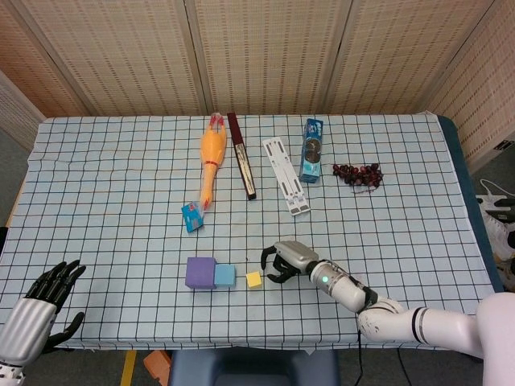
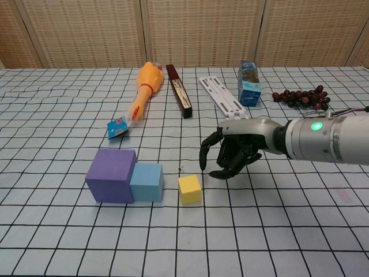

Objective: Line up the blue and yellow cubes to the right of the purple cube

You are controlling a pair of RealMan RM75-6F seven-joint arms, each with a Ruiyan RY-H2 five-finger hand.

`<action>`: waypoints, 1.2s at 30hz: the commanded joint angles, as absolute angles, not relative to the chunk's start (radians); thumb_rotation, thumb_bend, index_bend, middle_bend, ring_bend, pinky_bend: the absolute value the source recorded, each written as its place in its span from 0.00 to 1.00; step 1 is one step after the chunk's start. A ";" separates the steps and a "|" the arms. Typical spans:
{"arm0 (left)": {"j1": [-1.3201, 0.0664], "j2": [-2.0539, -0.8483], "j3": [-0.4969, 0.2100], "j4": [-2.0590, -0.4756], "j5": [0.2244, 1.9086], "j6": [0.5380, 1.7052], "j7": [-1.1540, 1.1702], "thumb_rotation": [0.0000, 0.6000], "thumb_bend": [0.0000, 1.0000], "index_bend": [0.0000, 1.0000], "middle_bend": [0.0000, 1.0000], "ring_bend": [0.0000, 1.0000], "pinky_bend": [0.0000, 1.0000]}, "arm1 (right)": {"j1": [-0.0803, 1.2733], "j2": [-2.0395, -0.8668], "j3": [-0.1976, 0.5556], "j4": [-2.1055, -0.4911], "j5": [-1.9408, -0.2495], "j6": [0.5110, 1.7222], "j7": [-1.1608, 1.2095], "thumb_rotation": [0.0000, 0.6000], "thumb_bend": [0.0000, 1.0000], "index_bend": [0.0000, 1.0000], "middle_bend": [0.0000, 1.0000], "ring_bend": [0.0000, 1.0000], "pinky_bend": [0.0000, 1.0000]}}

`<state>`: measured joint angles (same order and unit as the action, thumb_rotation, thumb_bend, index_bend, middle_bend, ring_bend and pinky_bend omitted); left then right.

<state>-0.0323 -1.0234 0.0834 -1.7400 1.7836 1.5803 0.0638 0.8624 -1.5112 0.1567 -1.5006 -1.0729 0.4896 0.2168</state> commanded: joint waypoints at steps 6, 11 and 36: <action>-0.032 -1.023 0.084 -1.741 1.785 1.582 0.066 1.00 0.38 0.00 0.00 0.00 0.15 | 0.897 -1.495 0.137 -1.519 -1.005 0.426 0.207 1.00 0.31 0.50 0.92 1.00 1.00; -0.030 -1.022 0.084 -1.740 1.790 1.588 0.063 1.00 0.38 0.00 0.00 0.00 0.15 | 0.912 -1.494 0.135 -1.520 -0.984 0.384 0.226 1.00 0.32 0.49 0.92 1.00 1.00; -0.028 -1.020 0.083 -1.738 1.789 1.591 0.057 1.00 0.38 0.00 0.00 0.00 0.15 | 0.903 -1.554 0.152 -1.468 -1.013 0.329 0.306 1.00 0.32 0.46 0.92 1.00 1.00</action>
